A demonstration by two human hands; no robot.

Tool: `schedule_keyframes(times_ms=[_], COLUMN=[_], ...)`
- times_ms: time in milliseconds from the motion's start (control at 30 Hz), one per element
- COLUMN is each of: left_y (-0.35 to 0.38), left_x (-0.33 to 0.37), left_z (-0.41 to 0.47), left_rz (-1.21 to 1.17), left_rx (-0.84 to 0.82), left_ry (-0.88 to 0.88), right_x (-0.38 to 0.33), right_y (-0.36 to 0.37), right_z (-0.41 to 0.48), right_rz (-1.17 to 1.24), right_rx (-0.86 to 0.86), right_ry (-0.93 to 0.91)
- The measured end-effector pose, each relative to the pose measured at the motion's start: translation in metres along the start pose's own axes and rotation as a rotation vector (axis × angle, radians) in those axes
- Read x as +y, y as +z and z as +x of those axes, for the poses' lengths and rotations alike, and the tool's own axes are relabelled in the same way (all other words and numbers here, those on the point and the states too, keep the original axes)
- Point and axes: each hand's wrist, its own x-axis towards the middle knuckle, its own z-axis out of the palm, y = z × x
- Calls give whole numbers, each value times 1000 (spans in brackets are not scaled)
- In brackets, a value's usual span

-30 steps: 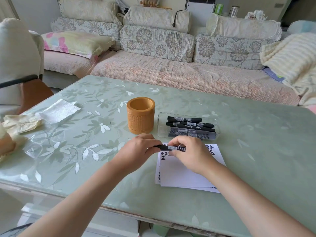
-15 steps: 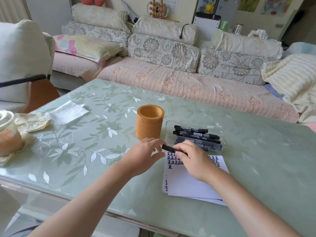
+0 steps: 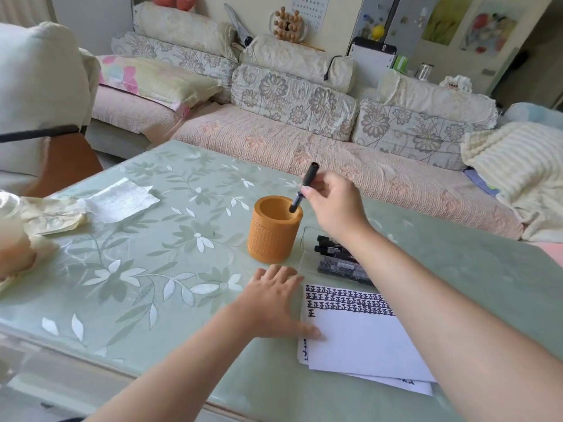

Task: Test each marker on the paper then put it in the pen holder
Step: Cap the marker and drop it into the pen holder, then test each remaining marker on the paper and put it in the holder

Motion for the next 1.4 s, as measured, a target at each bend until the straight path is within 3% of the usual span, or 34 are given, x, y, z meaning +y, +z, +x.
schedule_keyframes(times_ms=[233, 433, 533, 767, 1100, 1300, 1400], left_y=[-2, -5, -5, -1, 5, 6, 7], left_x=[-7, -9, -6, 7, 7, 7, 8], left_z=[0, -1, 0, 2, 0, 1, 1], left_rz=[-13, -46, -56, -31, 15, 21, 14], left_rx=[-18, -35, -22, 50, 21, 22, 25], left_ry=[37, 39, 23, 16, 12, 10, 5], right_x=[3, 14, 39, 93, 98, 77, 69], right_y=[36, 22, -8, -51, -49, -51, -51], right_z=[13, 12, 6, -20, -24, -47, -63], right_rz=[-481, -334, -462, -727, -603, -714, -709], right_rx=[-345, -358, -363, -601, -621, -473, -454], right_ry=[-6, -22, -37, 67, 44, -223, -215])
